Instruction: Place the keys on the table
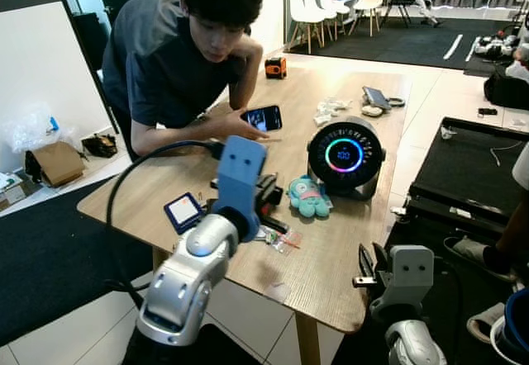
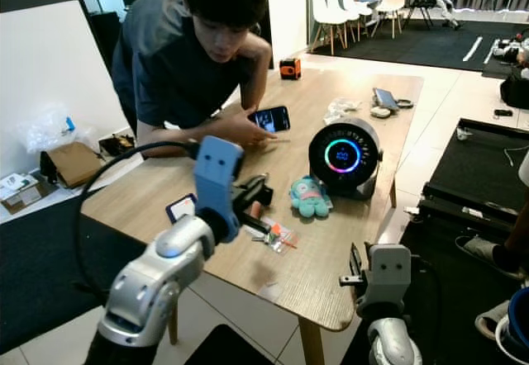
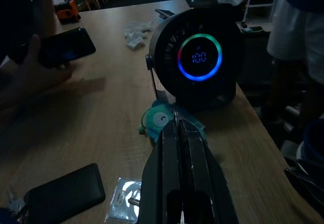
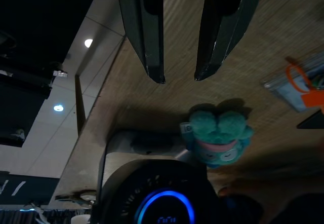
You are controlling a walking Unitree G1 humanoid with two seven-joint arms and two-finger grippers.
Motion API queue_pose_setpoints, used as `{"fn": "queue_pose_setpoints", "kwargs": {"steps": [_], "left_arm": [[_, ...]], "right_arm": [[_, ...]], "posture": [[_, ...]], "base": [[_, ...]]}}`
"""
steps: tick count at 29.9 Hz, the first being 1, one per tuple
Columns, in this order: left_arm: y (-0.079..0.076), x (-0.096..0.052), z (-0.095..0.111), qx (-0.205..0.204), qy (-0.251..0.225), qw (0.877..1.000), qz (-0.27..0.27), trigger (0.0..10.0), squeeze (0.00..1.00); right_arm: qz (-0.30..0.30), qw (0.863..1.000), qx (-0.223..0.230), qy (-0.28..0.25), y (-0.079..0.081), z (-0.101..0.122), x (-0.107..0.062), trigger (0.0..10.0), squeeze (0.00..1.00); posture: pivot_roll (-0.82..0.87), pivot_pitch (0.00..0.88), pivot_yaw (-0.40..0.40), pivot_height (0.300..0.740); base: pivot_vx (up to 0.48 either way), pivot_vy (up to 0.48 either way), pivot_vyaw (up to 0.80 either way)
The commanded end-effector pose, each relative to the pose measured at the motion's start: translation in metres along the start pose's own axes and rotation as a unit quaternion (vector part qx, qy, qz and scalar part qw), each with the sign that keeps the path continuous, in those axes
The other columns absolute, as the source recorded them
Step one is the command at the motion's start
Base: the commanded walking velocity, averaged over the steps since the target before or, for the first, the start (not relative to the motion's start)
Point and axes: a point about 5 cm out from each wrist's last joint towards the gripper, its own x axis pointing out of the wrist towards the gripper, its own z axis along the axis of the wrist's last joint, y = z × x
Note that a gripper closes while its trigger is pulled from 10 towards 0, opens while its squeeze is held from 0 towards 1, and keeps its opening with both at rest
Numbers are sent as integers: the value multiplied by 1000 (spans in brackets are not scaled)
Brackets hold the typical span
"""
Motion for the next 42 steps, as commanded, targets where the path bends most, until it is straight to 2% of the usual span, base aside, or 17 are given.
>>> {"fn": "queue_pose_setpoints", "kwargs": {"steps": [1, 3, 8, 14, 15, 17, 18, 25, 31, 32, 33, 35, 38, 40, 41, 42], "left_arm": [[2, 3, -9, -3, 2, 999, 46, 10000, 0], [6, 6, -16, -5, 14, 996, 89, 10000, 0], [10, 10, -24, -2, 29, 992, 121, 10000, 0], [7, 12, -38, 16, 52, 991, 120, 10000, 0], [6, 11, -41, 18, 58, 992, 114, 10000, 282], [5, 10, -43, 20, 62, 992, 111, 10000, 282], [4, 10, -45, 18, 64, 992, 110, 10000, 1000], [2, 6, -50, 14, 65, 991, 113, 10000, 1000], [7, 2, -51, 12, 61, 990, 127, 10000, 1000], [10, 0, -49, 9, 55, 990, 130, 10000, 604], [14, -3, -47, 3, 47, 991, 126, 10000, 0], [21, -12, -43, -3, 37, 994, 106, 10000, 0], [24, -17, -42, 0, 40, 995, 91, 10000, 0], [38, -31, -47, 34, 91, 992, 84, 10000, 0], [38, -31, -47, 34, 91, 992, 84, 10000, 0], [46, -38, -49, 40, 119, 988, 93, 10000, 0]], "right_arm": [[3, 1000, 4, 12, 4, -5, -3, 10000, 0], [3, 1000, 5, 13, 5, -5, -4, 10000, 0], [4, 1000, 6, 13, 6, -5, -4, 10000, 0], [4, 1000, 6, 16, 7, -6, -6, 10000, 0], [4, 1000, 5, 16, 7, -7, -6, 10000, 0], [4, 1000, 5, 17, 7, -7, -7, 10000, 0], [5, 1000, 5, 17, 7, -7, -7, 10000, 0], [6, 1000, 5, 17, 7, -7, -6, 10000, 0], [10, 1000, 4, 17, 7, -7, -4, 10000, 0], [10, 1000, 4, 17, 8, -6, -3, 10000, 0], [11, 1000, 4, 16, 8, -6, -3, 10000, 0], [10, 1000, 3, 17, 7, -6, -3, 10000, 0], [10, 1000, 2, 17, 6, -7, -4, 10000, 0], [3, 1000, 0, 20, 2, -8, -7, 10000, 0], [3, 1000, 0, 20, 2, -8, -7, 10000, 0], [-1, 1000, 0, 22, 0, -8, -8, 10000, 0]], "posture": [[17, 121, 123, 740], [16, 123, 125, 740], [13, 126, 127, 740], [12, 130, 129, 740], [12, 130, 128, 740], [10, 131, 128, 740], [11, 131, 127, 740], [13, 127, 122, 740], [16, 120, 116, 740], [16, 120, 116, 740], [14, 116, 117, 740], [14, 116, 117, 740], [12, 115, 122, 740], [17, 115, 121, 740], [17, 115, 121, 740], [17, 115, 121, 740]], "base": [[0, 0, 0], [0, 0, 0], [0, 0, 0], [0, 0, 0], [0, 0, 0], [0, 0, 0], [0, 0, 0], [0, 0, 0], [0, 0, 0], [0, 0, 0], [0, 0, 0], [0, 0, 0], [0, 0, 0], [0, 0, 0], [0, 0, 0], [0, 0, 0]]}}
